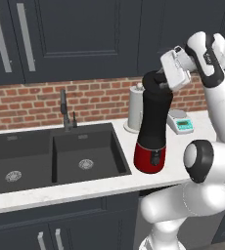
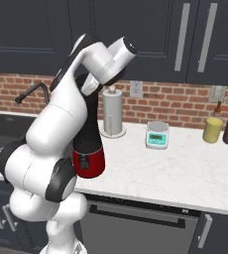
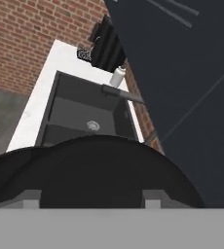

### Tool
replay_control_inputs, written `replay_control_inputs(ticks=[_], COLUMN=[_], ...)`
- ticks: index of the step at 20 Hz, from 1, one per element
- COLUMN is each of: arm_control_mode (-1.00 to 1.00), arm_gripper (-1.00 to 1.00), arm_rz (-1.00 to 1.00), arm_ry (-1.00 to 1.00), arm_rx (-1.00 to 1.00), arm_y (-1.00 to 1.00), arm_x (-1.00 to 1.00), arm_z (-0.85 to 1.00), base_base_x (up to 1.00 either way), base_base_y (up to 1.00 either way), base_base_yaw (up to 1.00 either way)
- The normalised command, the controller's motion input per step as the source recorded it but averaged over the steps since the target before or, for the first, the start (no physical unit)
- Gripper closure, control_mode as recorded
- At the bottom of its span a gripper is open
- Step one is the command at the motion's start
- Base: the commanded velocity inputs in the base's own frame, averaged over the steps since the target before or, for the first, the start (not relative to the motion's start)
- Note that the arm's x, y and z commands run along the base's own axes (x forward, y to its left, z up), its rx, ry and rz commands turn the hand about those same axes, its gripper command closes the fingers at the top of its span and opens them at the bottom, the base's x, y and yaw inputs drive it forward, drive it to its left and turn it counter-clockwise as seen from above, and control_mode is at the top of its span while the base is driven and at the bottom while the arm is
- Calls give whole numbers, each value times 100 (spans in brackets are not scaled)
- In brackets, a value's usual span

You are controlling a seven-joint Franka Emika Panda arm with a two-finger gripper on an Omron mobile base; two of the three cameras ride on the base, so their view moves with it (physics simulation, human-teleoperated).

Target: Close the lid blender by securely placing the lid on top.

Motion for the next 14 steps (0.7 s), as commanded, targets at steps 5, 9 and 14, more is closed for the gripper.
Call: replay_control_inputs(ticks=[5, 9, 14], arm_control_mode=[-100, -100, -100], arm_gripper=[100, 100, 100], arm_rz=[-3, -6, -7], arm_ry=[3, 4, 2], arm_rx=[11, 7, 2], arm_y=[5, -1, -4], arm_x=[4, 0, 0], arm_z=[-19, -44, -37], base_base_x=[0, 0, 0], base_base_y=[0, 0, 0], base_base_yaw=[0, 0, 0])
